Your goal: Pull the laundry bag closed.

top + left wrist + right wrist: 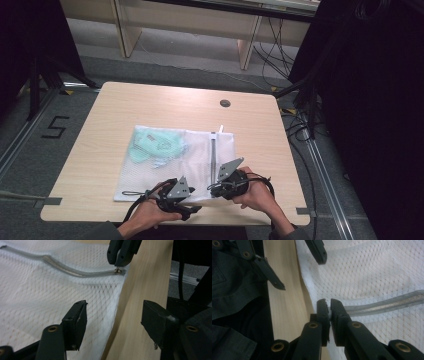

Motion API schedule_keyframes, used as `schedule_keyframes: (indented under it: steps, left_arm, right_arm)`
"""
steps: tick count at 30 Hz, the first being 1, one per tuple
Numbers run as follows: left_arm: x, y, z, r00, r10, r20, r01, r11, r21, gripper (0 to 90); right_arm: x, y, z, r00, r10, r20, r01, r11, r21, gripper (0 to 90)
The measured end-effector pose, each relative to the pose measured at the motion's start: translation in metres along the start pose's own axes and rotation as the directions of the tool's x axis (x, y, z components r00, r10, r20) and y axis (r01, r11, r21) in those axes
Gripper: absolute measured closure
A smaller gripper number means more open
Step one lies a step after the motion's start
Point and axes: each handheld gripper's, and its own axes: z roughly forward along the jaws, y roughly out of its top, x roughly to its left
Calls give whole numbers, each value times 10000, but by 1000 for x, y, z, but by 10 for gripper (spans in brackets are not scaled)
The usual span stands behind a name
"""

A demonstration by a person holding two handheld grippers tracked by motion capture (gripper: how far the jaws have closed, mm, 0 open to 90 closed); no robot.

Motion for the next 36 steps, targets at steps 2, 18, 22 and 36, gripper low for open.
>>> schedule_keyframes:
  steps: [2,18,22,36]
  left_arm:
    - [-1,2,2,10000,38,-21,-38,10000,-66,424]
    - [-9,9,28,9924,1149,-444,-1139,9932,253,643]
    - [-8,12,29,9884,1456,-441,-1442,9890,345,686]
    - [-13,12,32,9772,2098,-322,-2084,9771,430,864]
  right_arm:
    - [0,0,-1,9999,146,-82,-146,9999,-10,863]
    - [0,1,-1,10000,98,-6,-98,9999,-97,863]
    - [0,0,-2,9998,172,-61,-173,9998,-114,863]
    - [-2,-1,-1,9997,240,-88,-240,9997,-30,863]
